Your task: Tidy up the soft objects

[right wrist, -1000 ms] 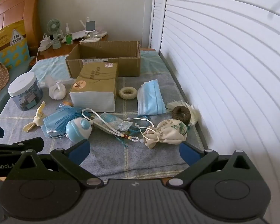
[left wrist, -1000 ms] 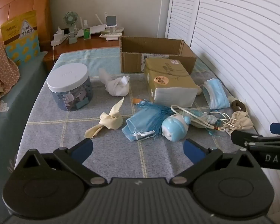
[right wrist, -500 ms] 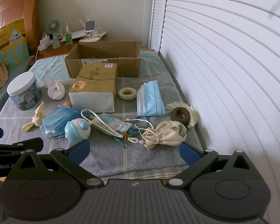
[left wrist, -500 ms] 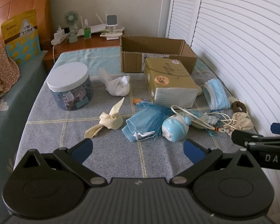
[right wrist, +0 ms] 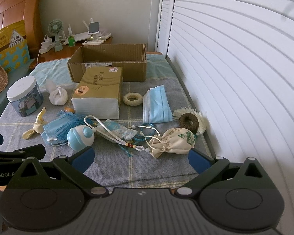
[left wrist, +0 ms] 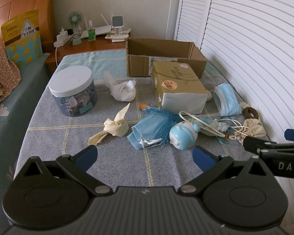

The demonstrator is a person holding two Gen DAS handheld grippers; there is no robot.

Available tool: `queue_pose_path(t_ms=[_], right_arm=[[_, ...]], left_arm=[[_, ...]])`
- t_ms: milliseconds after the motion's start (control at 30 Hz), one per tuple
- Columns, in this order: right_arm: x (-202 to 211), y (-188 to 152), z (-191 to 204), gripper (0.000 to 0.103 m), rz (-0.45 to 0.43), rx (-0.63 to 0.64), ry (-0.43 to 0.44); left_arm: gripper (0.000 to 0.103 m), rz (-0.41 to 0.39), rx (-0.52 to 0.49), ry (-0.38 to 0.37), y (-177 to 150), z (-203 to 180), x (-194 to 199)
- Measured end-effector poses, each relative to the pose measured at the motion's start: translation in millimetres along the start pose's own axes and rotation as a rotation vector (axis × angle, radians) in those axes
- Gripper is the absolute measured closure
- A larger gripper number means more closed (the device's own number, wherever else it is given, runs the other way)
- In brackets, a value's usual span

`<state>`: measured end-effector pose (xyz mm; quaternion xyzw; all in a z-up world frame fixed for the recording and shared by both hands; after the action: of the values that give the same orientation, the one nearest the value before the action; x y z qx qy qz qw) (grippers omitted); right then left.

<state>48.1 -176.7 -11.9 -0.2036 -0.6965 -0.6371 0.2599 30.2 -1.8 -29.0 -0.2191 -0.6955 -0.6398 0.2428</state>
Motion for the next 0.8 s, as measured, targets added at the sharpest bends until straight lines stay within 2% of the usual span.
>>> queue_pose_path(t_ms=[800], right_arm=[[0.8,0.7,-0.7,0.000,-0.005,0.003,-0.005]], left_arm=[[0.001,-0.003,-0.001,0.000,0.9,-0.5,0.4]])
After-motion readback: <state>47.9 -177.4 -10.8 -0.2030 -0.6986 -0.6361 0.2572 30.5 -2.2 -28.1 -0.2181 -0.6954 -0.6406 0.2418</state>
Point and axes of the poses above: each gripper's, at about its wrist camera, not at the fingertips, and x roughly against the way its jaws point, z to its left, y to its top, the point moved 4 cm from there along -x, roughly the way its jaws point, and after that the axes turned 9 degrees about -z, right-handed, at the moved point
